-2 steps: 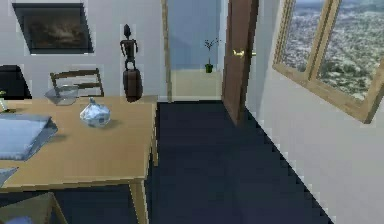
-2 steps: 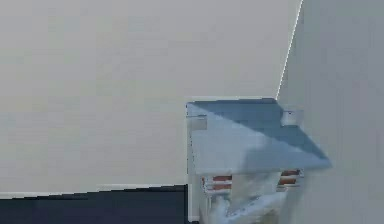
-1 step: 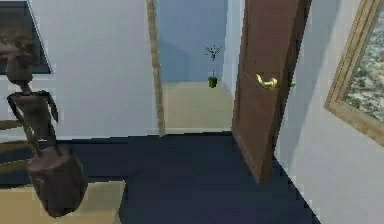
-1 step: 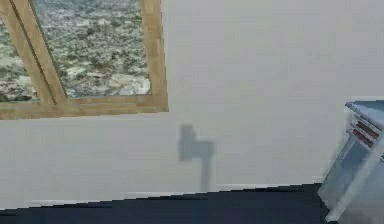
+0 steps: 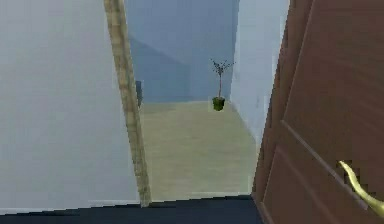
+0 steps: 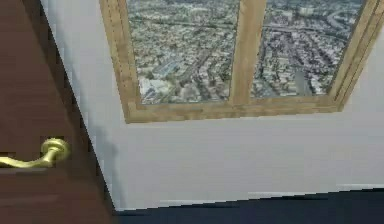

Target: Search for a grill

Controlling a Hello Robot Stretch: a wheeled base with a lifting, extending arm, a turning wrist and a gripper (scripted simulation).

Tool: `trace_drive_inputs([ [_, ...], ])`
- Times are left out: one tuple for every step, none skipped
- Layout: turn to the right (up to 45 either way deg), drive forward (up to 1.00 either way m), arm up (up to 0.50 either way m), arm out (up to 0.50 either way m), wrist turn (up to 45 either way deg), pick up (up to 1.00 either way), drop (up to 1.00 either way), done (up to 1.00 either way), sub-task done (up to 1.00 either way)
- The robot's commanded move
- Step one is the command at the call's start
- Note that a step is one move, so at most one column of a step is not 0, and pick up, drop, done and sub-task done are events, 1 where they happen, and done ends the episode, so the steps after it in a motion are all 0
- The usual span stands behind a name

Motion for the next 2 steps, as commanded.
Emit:
trace_drive_inputs([
  [0.0,1.0,0.0,0.0,0.0,0.0,0.0,0.0,0.0],
  [-3.0,0.0,0.0,0.0,0.0,0.0,0.0,0.0,0.0],
])
